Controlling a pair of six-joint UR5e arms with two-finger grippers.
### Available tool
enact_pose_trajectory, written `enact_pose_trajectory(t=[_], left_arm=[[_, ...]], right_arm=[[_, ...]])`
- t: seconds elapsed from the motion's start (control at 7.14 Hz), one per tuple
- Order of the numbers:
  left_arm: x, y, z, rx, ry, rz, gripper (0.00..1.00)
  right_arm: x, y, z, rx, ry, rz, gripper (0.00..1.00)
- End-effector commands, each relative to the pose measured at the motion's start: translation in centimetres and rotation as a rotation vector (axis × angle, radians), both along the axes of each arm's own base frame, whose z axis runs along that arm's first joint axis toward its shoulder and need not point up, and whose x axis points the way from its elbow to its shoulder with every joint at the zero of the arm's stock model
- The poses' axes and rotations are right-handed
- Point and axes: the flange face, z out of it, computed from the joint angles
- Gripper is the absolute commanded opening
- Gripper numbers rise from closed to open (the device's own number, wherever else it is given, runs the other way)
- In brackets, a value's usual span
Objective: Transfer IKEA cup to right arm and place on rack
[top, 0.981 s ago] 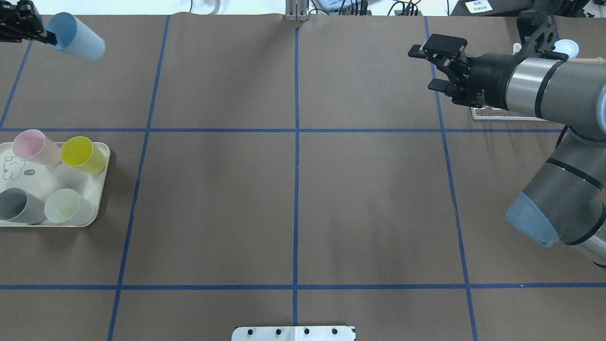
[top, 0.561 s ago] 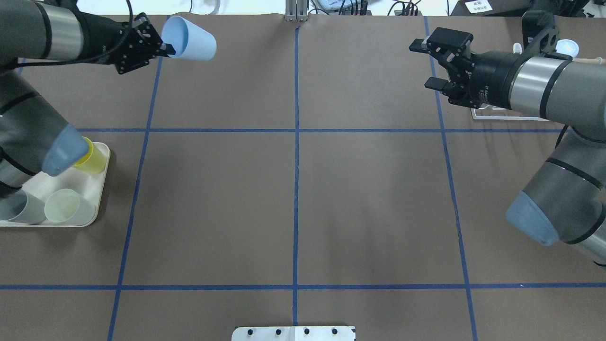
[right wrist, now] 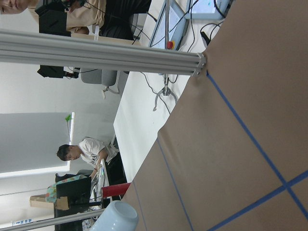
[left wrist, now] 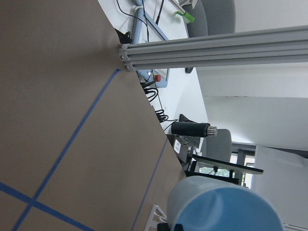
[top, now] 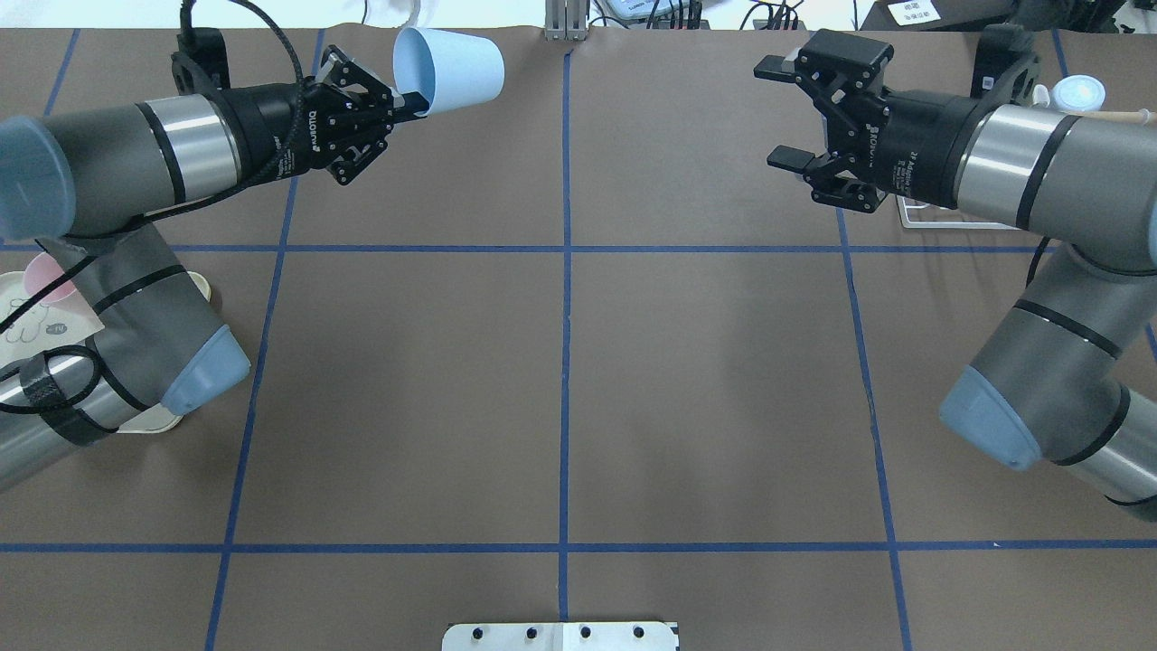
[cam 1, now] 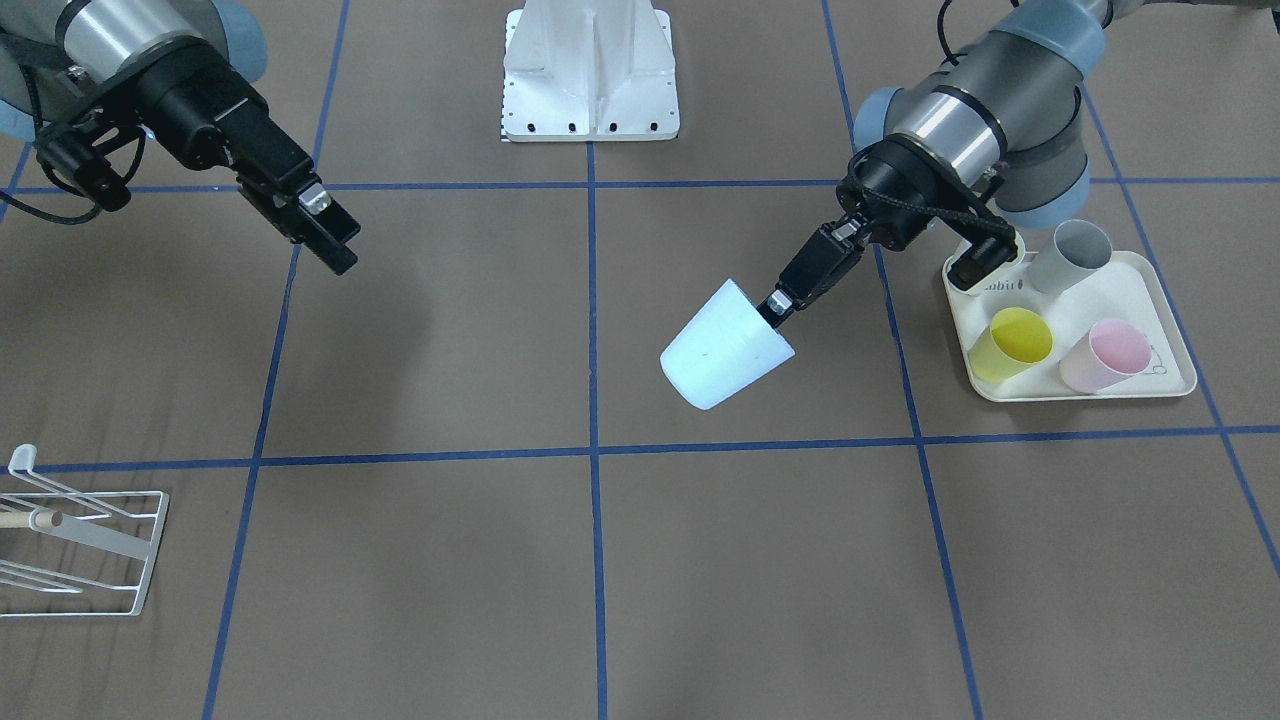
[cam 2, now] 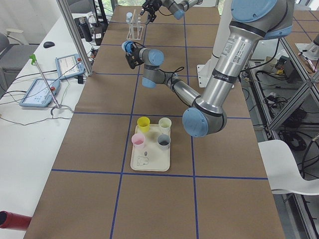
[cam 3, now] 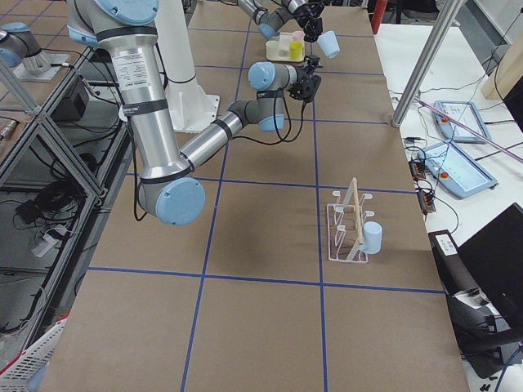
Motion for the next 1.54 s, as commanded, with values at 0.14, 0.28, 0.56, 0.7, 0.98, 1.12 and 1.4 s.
enact_pose_trajectory(t=[0.14,0.28,0.56,0.7,0.98,1.12,1.4], left_arm=[[1.2,1.3,1.4,-0.059,0.3,-0.024,0.0],[2.2,2.2,1.4,-0.051,0.323,-0.009,0.0],[4.4,3.8,-1.2,-0.019,0.378,0.024,0.0],[6.7,5.4,-1.6,-0.035,0.395,0.025,0.0],[8.2,6.4,-3.1,-0.011,0.393,0.032,0.0],[8.5,6.4,-3.4,-0.012,0.395,0.034,0.0],[9.5,6.6,-3.3,-0.025,0.397,0.023,0.0]], right_arm=[[-4.7,1.8,-4.1,-0.032,-0.148,-0.038,1.0],[-5.9,1.5,-4.8,-0.023,-0.157,-0.044,1.0],[-8.2,0.3,-6.0,-0.02,-0.179,-0.034,1.0],[-8.9,0.0,-5.5,-0.028,-0.167,-0.023,1.0],[-9.3,-0.5,-5.3,-0.033,-0.162,-0.011,1.0],[-9.7,-0.8,-5.7,-0.035,-0.165,-0.004,1.0],[-9.8,-1.0,-5.9,-0.034,-0.167,-0.003,1.0]])
